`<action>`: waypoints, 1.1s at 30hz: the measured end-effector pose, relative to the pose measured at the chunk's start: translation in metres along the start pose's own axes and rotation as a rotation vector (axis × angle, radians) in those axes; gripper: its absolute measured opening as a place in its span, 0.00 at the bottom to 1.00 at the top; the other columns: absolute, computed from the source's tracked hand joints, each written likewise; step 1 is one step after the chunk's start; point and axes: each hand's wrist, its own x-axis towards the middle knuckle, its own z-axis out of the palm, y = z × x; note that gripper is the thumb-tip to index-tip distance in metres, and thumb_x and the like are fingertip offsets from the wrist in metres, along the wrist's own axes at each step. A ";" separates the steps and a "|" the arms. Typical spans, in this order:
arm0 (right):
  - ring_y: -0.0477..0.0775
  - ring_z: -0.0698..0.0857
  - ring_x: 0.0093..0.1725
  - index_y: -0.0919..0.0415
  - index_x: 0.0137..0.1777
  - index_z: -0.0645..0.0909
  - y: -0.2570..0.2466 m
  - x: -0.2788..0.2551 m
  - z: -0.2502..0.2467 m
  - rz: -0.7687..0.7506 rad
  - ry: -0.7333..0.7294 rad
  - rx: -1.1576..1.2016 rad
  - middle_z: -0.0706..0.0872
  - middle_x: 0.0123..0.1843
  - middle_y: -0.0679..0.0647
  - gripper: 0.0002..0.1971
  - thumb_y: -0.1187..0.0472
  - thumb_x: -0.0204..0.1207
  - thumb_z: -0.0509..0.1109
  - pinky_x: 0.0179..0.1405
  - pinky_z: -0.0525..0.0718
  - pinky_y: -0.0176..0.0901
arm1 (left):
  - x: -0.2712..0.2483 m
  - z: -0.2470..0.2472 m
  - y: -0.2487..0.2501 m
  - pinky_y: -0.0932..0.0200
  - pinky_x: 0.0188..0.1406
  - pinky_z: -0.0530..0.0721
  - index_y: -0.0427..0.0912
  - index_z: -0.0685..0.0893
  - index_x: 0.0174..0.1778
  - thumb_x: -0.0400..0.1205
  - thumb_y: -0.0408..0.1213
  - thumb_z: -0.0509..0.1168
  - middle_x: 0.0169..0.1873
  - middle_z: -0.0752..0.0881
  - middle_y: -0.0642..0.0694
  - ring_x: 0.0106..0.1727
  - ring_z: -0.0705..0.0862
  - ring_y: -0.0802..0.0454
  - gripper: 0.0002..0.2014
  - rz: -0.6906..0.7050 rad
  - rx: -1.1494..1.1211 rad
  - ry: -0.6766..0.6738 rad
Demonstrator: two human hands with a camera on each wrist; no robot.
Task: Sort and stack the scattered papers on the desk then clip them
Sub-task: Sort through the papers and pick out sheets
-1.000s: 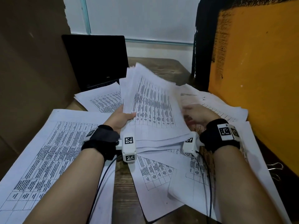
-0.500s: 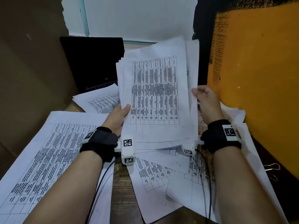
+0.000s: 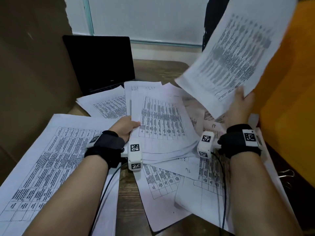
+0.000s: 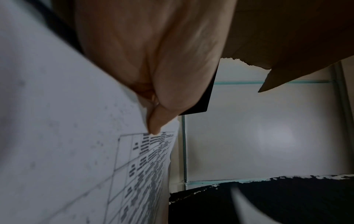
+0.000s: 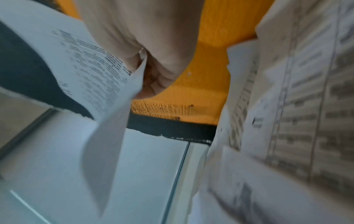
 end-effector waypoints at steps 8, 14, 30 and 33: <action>0.47 0.78 0.23 0.67 0.36 0.80 0.013 -0.025 0.012 0.585 -0.740 -0.245 0.83 0.23 0.53 0.09 0.68 0.79 0.70 0.19 0.77 0.31 | 0.006 -0.002 -0.001 0.50 0.63 0.80 0.28 0.76 0.66 0.86 0.27 0.56 0.56 0.85 0.39 0.54 0.84 0.43 0.14 -0.013 -0.024 0.029; 0.59 0.89 0.43 0.69 0.58 0.81 0.030 -0.022 0.011 0.695 -0.907 -0.687 0.89 0.50 0.62 0.09 0.67 0.80 0.68 0.41 0.89 0.48 | 0.010 -0.004 -0.002 0.56 0.35 0.82 0.35 0.77 0.51 0.87 0.27 0.52 0.39 0.75 0.42 0.37 0.76 0.49 0.08 -0.061 -0.144 0.041; 0.59 0.84 0.35 0.70 0.56 0.81 0.015 -0.001 -0.012 0.419 -0.633 -1.101 0.88 0.43 0.63 0.25 0.44 0.80 0.67 0.35 0.81 0.45 | 0.007 -0.014 0.000 0.46 0.53 0.85 0.32 0.75 0.66 0.84 0.33 0.63 0.56 0.86 0.38 0.54 0.85 0.40 0.16 -0.015 0.006 0.092; 0.58 0.89 0.41 0.69 0.57 0.84 0.017 0.001 -0.015 0.604 -0.821 -0.981 0.93 0.47 0.61 0.23 0.48 0.75 0.75 0.49 0.87 0.52 | 0.003 -0.015 0.001 0.54 0.34 0.84 0.28 0.71 0.69 0.85 0.35 0.63 0.60 0.82 0.37 0.50 0.83 0.41 0.20 -0.101 -0.116 0.099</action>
